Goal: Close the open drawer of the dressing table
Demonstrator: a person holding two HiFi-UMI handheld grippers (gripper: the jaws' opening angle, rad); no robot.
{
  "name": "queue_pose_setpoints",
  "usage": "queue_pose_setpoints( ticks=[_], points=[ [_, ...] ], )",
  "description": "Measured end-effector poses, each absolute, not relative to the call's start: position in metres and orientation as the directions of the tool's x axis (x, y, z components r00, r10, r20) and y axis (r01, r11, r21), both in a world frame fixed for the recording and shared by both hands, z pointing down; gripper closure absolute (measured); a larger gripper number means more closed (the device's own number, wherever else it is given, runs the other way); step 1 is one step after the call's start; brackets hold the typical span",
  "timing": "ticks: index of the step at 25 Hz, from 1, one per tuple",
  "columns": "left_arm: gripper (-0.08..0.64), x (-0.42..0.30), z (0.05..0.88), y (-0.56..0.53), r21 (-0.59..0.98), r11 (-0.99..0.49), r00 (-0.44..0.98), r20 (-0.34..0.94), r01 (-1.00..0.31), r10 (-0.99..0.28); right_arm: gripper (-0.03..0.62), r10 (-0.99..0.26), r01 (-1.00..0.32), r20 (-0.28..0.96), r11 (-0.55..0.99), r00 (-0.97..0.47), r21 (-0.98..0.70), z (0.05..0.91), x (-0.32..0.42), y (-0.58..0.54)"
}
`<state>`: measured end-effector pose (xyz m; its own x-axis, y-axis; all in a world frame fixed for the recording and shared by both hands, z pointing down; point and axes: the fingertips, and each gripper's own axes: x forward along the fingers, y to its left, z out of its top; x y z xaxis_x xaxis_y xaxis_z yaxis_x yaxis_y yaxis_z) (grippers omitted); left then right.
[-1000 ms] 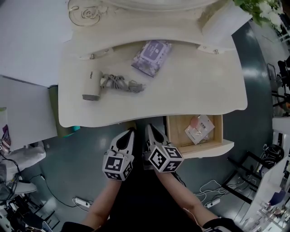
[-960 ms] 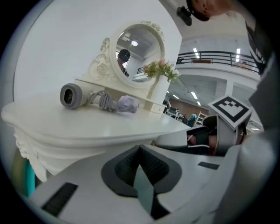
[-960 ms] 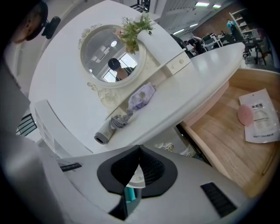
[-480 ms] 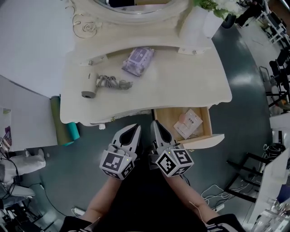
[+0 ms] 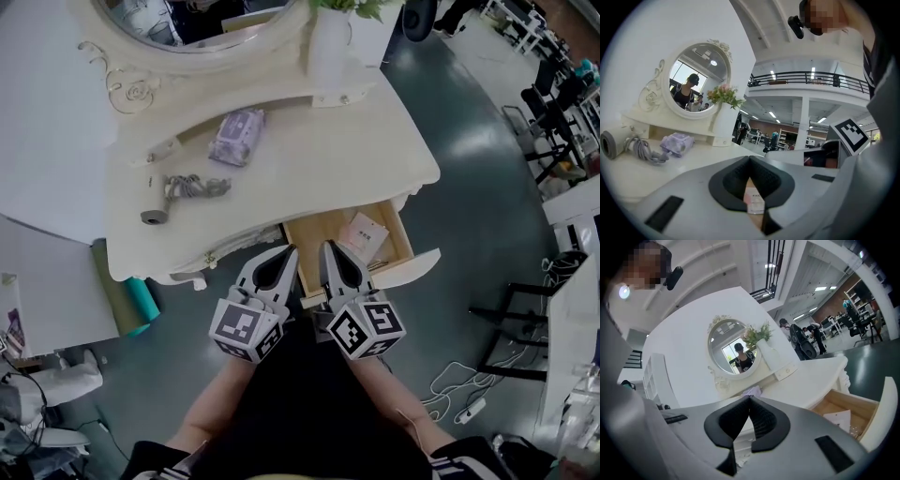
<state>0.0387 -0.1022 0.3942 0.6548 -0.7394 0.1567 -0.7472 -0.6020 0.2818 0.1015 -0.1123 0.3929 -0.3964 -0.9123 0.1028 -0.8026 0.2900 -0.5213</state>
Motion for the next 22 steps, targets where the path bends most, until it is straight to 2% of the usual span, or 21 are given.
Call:
queue_pose_setpoints(
  ticks=[6, 11, 22],
  points=[
    [0.558, 0.064, 0.383, -0.104, 0.221, -0.658, 0.69, 0.124, -0.72, -0.714, 0.569, -0.948, -0.831, 0.067, 0.236, -0.31, -0.503, 0.385, 0.133, -0.106],
    [0.56, 0.086, 0.389, -0.1, 0.235, -0.691, 0.728, 0.144, -0.683, -0.671, 0.569, -0.966, -0.859, 0.067, 0.188, -0.248, -0.477, 0.385, 0.154, -0.098],
    [0.558, 0.158, 0.434, -0.048, 0.321, -0.793, 0.854, 0.255, -0.517, -0.454, 0.569, -0.987, -0.892, 0.159, -0.058, -0.016, -0.449, 0.422, 0.232, -0.055]
  ],
)
